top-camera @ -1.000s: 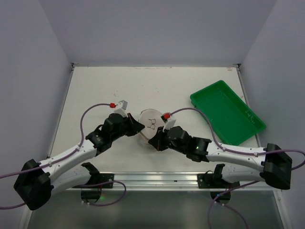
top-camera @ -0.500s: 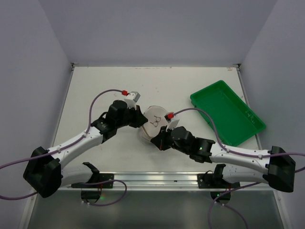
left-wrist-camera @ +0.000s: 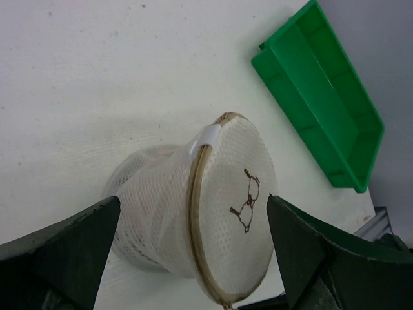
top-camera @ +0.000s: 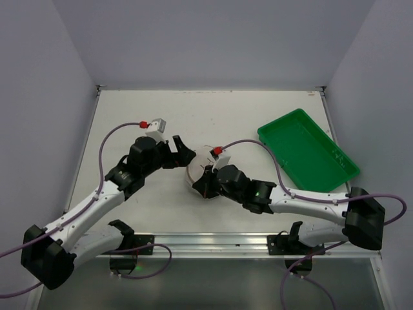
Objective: Unzip the laundry bag and remove the bra
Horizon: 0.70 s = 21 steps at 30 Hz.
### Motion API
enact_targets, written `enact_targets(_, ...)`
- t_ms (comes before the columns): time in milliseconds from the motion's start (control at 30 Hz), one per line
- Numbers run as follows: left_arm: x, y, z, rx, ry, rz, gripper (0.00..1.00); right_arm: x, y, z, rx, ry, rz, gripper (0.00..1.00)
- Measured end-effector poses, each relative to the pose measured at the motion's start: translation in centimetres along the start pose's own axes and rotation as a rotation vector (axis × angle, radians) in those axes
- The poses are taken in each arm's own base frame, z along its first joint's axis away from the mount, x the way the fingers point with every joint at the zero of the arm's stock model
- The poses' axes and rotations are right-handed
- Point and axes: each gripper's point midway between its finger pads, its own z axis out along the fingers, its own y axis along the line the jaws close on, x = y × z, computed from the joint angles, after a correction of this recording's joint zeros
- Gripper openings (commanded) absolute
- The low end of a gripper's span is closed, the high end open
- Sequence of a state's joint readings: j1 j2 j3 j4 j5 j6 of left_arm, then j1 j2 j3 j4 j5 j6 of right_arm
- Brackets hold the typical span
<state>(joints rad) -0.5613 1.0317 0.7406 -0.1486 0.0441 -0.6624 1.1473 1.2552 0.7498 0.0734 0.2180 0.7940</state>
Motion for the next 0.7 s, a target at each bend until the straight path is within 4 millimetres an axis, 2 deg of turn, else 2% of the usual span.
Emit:
enact_targets(133, 1.4, 0.2, -1.5, 0.01, 0.002, -0.092, 0.87, 0.0, 0.3, 0.8, -0.001, 0.001, 0.0, 0.0)
enact_targets(267, 4.9, 0.1, -1.3, 0.016, 0.087, -0.151, 0.69, 0.5, 0.0, 1.2, 0.009, 0.012, -0.003, 0.0)
enact_targets(300, 5.8, -0.1, -1.2, 0.02, 0.112, -0.162, 0.6, 0.5, 0.0, 1.3, 0.01, 0.014, -0.004, 0.0)
enact_targets(367, 7.2, -0.2, -1.0, 0.019, 0.154, -0.178, 0.5, 0.5, 0.0, 1.2, 0.009, 0.012, -0.003, 0.0)
enact_targets(400, 7.6, -0.1, -0.9, 0.016, 0.165, -0.182, 0.39, 0.5, 0.0, 1.2, 0.009, 0.012, -0.004, 0.0)
enact_targets(433, 7.8, -0.1, -0.7, 0.011, 0.173, -0.19, 0.25, 0.4, 0.0, 1.2, 0.009, 0.011, -0.004, 0.0)
enact_targets(467, 7.8, -0.1, -0.6, 0.009, 0.174, -0.196, 0.25, 0.4, 0.0, 1.1, 0.009, 0.01, -0.003, 0.0)
enact_targets(500, 7.9, -0.1, -0.5, 0.009, 0.176, -0.195, 0.11, 0.4, -0.1, 1.0, 0.007, 0.008, -0.003, 0.0)
enact_targets(567, 7.9, -0.1, -0.4, 0.009, 0.176, -0.205, 0.0, 0.4, -0.3, 0.5, 0.006, 0.005, -0.003, 0.0)
enact_targets(700, 7.5, -0.7, -0.3, 0.023, 0.171, -0.186, 0.0, 0.6, -0.8, -0.4, 0.006, 0.004, -0.009, 0.0)
